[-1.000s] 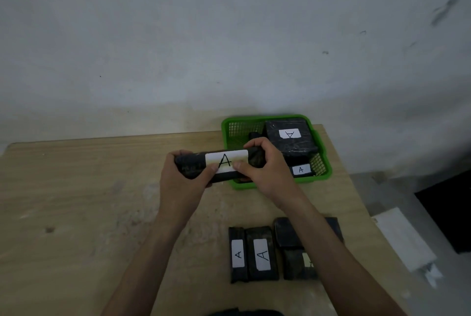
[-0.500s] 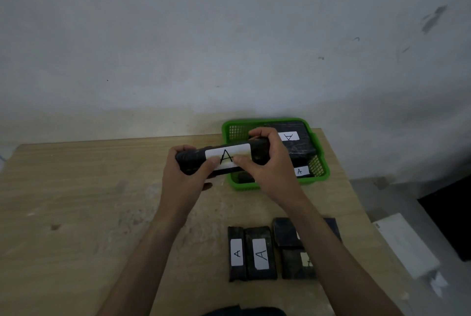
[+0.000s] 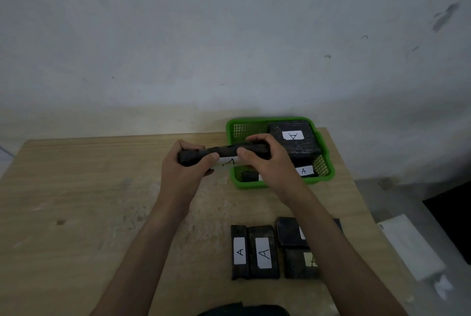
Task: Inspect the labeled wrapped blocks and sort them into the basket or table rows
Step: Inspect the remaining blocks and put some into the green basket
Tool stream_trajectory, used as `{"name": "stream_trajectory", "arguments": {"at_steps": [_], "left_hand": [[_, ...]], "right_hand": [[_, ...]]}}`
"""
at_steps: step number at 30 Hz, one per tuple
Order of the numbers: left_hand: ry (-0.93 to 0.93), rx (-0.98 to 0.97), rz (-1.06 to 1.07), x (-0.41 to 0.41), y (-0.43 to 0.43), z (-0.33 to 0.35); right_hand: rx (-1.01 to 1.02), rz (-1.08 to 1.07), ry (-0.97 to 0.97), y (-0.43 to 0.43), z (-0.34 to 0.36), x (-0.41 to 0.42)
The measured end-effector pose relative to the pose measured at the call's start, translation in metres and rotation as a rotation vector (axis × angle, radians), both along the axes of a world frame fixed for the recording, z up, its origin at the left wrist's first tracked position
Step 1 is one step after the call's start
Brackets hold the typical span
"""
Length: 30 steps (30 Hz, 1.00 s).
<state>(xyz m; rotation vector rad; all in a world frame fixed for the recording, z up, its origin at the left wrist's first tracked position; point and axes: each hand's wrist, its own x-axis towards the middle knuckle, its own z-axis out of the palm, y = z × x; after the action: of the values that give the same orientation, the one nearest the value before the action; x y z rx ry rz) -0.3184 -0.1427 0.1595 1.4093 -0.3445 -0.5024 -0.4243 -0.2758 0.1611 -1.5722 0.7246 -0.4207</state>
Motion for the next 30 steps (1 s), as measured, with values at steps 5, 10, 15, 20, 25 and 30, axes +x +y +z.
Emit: {"name": "stream_trajectory", "arguments": {"at_steps": [5, 10, 15, 20, 25, 30], "left_hand": [[-0.015, 0.024, 0.010, -0.003, -0.003, -0.005], [0.047, 0.030, -0.041, 0.001, 0.000, -0.013], [-0.110, 0.148, -0.074, 0.007, 0.005, -0.013], [-0.188, 0.216, -0.043, 0.010, 0.008, -0.018], [-0.205, 0.208, -0.020, 0.008, 0.008, -0.017], [-0.212, 0.172, -0.009, 0.003, 0.006, -0.018]], "right_hand": [[-0.063, -0.008, 0.042, -0.001, 0.001, -0.001], [-0.060, -0.014, 0.041, -0.002, 0.007, 0.000], [-0.076, 0.050, 0.127, -0.004, 0.010, 0.000], [-0.165, -0.021, 0.125, 0.002, 0.003, 0.000], [-0.190, -0.043, 0.115, 0.003, -0.003, 0.000], [-0.229, -0.019, 0.104, 0.001, -0.002, -0.002]]}}
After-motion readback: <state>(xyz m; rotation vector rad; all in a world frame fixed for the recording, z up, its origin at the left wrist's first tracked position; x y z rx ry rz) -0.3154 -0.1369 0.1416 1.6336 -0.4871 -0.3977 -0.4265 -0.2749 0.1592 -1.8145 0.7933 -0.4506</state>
